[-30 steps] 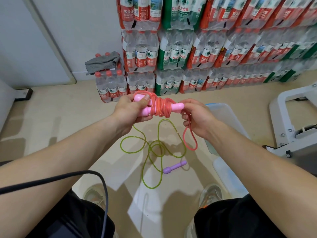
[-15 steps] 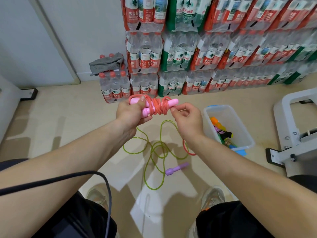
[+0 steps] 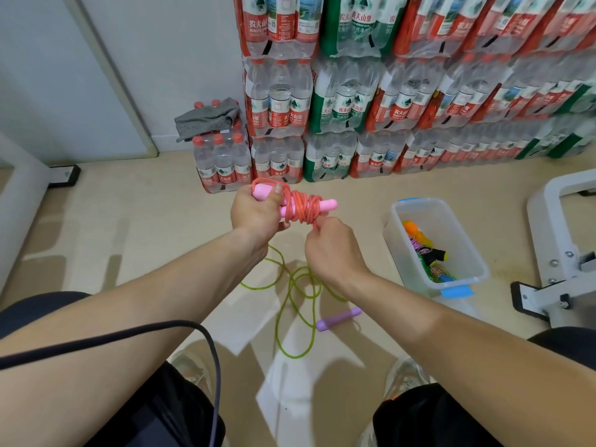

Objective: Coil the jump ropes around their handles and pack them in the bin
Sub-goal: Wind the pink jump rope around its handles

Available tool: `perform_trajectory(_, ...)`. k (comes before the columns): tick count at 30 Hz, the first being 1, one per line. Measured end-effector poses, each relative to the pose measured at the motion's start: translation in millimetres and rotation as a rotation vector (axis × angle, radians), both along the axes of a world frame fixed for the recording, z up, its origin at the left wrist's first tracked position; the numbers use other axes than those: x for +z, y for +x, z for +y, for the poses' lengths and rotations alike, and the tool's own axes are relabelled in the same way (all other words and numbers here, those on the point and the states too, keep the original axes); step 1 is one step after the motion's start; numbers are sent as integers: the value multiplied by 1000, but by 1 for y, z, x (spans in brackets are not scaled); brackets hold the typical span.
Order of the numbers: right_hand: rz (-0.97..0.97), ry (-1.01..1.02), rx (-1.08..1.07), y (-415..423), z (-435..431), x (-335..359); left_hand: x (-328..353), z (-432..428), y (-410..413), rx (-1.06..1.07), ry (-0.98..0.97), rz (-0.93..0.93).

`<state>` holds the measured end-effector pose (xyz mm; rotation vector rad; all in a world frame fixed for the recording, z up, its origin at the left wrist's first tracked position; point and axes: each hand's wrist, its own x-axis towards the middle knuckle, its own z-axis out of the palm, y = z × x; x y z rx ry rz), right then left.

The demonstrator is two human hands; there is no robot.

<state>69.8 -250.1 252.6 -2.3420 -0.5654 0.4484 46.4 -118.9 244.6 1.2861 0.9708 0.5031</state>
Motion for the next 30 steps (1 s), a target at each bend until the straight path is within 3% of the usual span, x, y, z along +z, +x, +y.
perform_trajectory(4, 25, 91, -34, 12, 4, 6, 7, 7, 9, 31, -13, -41)
perform_trajectory(9, 133, 395, -213, 2, 1, 5, 5, 6, 14, 40, -22, -27)
perform_trajectory(14, 394, 384, -59, 14, -3, 16, 7, 11, 10, -30, 3, -49)
perform_trajectory(17, 520, 331, 158, 28, -10, 29, 10, 10, 5, -123, 10, -70)
perform_trajectory(20, 354, 199, 358, 39, -20, 34, 18, 9, -1, -226, 7, -69)
perform_trajectory(22, 200, 138, 383, 44, -23, 33, 21, 9, -4, -279, 22, -69)
perform_trajectory(27, -258, 82, 371, 44, -19, 26, 18, -3, -9, -404, 92, -75)
perform_trajectory(30, -316, 98, 286, 42, -17, 24, 20, -6, -10, -407, 95, -88)
